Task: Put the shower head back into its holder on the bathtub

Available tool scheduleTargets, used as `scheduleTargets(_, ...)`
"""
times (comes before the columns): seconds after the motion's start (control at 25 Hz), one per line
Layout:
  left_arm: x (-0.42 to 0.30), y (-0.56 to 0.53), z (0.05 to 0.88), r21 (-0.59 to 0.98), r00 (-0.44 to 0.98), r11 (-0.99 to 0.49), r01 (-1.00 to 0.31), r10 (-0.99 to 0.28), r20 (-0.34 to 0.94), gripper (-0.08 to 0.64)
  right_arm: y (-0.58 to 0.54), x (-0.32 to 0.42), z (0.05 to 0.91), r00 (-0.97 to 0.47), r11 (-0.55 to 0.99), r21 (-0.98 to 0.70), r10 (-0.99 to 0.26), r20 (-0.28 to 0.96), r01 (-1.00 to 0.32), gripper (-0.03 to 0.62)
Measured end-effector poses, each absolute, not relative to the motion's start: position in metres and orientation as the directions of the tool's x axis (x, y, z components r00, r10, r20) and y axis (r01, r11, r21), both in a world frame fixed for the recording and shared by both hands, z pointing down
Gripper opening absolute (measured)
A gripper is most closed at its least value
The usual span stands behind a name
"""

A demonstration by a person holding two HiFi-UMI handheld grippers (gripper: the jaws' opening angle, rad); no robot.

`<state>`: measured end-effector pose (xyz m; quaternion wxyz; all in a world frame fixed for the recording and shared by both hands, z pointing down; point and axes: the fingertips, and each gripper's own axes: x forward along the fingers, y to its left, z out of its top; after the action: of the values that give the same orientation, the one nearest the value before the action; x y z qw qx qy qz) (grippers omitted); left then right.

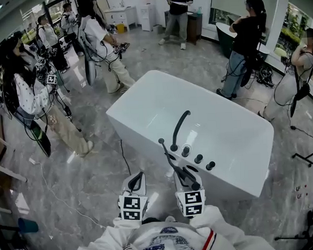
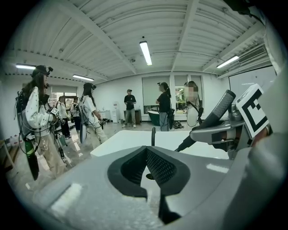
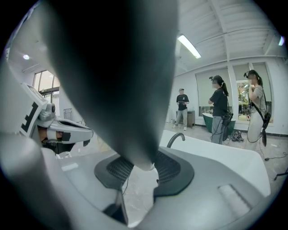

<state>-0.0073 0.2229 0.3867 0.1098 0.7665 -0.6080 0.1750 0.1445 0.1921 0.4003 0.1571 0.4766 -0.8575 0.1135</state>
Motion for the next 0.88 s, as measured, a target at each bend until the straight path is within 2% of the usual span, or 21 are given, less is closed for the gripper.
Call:
scheduleTargets(0.4,-0.006,0.22,0.392,-0.054,0.171,-0.212,-0.976,-0.894,0.415,0.0,0.185,0.144,0.405,-0.523,0.542,-0.061,-0.766,0.373,-0.838,0.138)
scheduleTargets(0.88,-0.009,0.202,0.399,-0.048,0.201,-0.243,-0.969,-0.883,0.424,0.002,0.175,0.137,0.408,-0.512,0.53,-0.062,-0.773,0.375,-0.846,0.138)
